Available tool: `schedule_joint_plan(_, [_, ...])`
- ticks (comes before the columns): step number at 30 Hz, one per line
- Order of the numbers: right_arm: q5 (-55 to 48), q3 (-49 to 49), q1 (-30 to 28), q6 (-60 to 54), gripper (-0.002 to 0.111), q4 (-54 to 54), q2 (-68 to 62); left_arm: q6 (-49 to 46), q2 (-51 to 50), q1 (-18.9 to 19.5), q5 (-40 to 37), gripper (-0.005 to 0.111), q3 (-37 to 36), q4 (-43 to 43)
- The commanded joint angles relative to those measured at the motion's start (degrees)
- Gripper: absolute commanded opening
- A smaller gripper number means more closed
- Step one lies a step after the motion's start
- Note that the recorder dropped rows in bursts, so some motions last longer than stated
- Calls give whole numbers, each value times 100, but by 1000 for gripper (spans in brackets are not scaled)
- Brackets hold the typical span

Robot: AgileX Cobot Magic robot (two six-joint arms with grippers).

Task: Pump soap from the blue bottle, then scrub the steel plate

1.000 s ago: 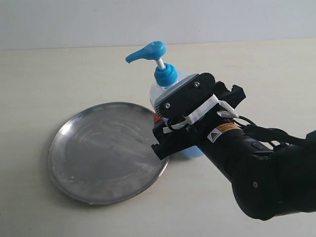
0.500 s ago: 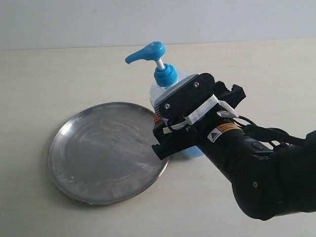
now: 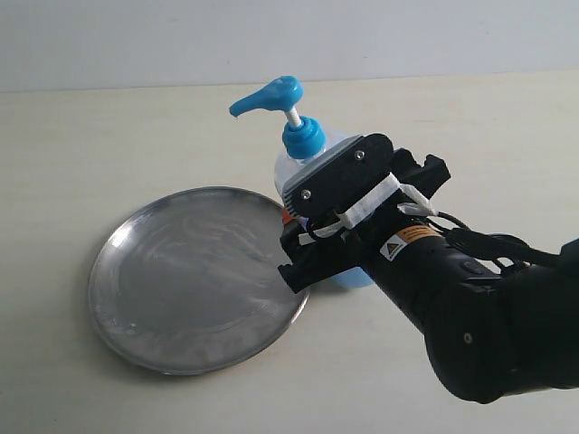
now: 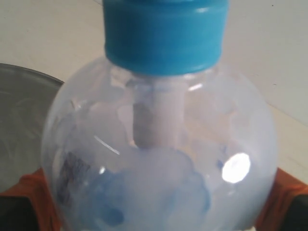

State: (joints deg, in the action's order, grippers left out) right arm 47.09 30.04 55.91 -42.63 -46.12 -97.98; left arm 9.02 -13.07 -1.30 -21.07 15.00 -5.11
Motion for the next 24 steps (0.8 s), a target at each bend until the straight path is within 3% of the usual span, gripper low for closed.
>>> schedule_joint_plan(1, [110, 25, 1, -109, 0, 7, -12, 12, -437, 12, 20, 0, 570, 15])
schedule_joint_plan(8, [110, 25, 1, -109, 0, 7, -12, 12, -1186, 12, 30, 0, 1591, 15])
schedule_joint_plan(24, [108, 25, 1, -86, 0, 7, -12, 12, -1174, 12, 51, 0, 1648, 15])
